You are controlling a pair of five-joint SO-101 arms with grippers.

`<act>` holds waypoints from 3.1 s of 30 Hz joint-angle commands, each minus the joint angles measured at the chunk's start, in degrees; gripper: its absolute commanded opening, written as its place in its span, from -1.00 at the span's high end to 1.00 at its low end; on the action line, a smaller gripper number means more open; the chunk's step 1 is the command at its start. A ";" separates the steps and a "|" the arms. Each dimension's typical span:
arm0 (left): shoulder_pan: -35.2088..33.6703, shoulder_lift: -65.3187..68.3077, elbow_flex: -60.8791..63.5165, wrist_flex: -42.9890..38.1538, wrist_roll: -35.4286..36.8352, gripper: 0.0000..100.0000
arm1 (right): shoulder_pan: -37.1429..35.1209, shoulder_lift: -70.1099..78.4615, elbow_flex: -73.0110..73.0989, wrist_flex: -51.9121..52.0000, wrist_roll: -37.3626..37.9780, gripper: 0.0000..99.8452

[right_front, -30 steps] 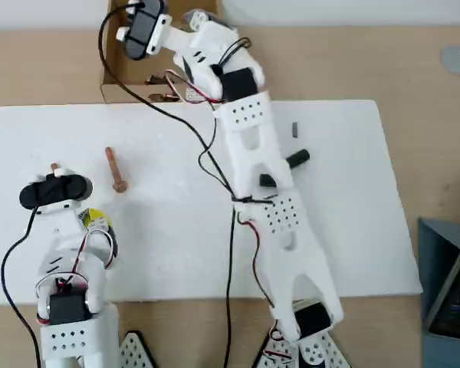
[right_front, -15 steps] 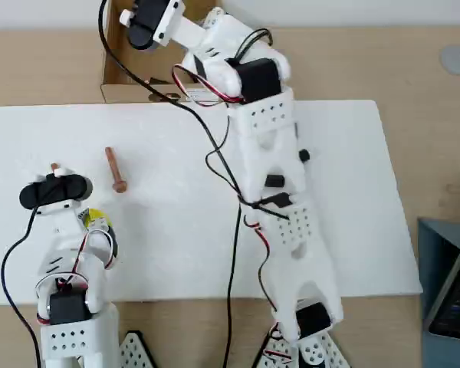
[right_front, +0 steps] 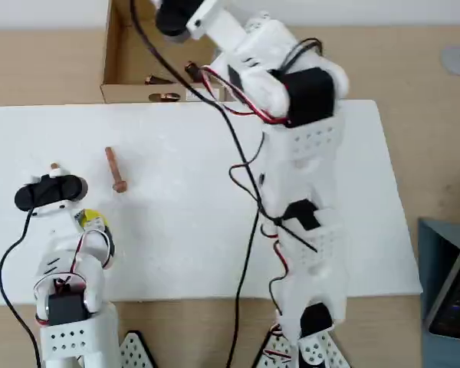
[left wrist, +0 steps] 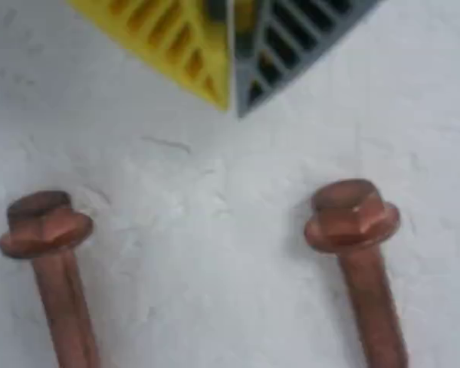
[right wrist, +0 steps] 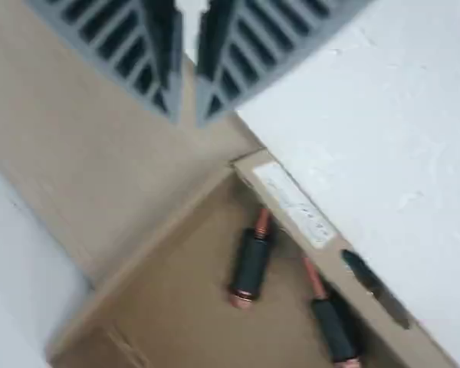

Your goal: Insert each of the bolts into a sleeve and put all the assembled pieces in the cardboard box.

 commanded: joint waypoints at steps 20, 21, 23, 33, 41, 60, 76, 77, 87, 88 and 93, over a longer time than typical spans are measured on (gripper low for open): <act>-0.62 -0.40 0.53 -0.79 -0.18 1.00 | 7.78 -41.80 83.30 0.88 1.85 0.98; -0.62 -0.40 0.53 -0.79 -0.18 1.00 | 7.87 -41.80 85.49 0.88 3.87 0.98; -0.62 -0.40 0.53 -0.79 -0.18 1.00 | 7.87 -41.71 88.84 0.79 8.53 0.98; -0.62 -0.40 0.53 -0.79 -0.18 1.00 | 10.24 -41.71 100.44 -6.15 28.22 0.97; -0.62 -0.40 0.53 -0.79 -0.18 1.00 | 10.33 -40.48 101.93 -13.10 32.70 0.73; -0.70 -0.40 0.53 -0.79 -0.18 1.00 | 10.33 -25.54 101.49 -23.03 36.48 0.67; -0.70 -0.40 0.53 -0.79 -0.18 1.00 | 11.03 -15.25 101.49 -29.45 39.56 0.68; -0.70 -0.40 0.53 -0.79 -0.18 1.00 | 11.03 -14.64 101.49 -29.89 39.56 0.68; -0.70 -0.40 0.53 -0.79 -0.18 1.00 | 11.21 -13.23 101.49 -30.51 39.38 0.98; -0.70 -0.40 0.53 -0.79 -0.18 1.00 | 11.03 -14.02 101.49 -30.42 39.38 0.98; -0.70 -0.40 0.53 -0.79 -0.35 1.00 | 10.07 -19.38 99.03 -26.90 37.10 0.98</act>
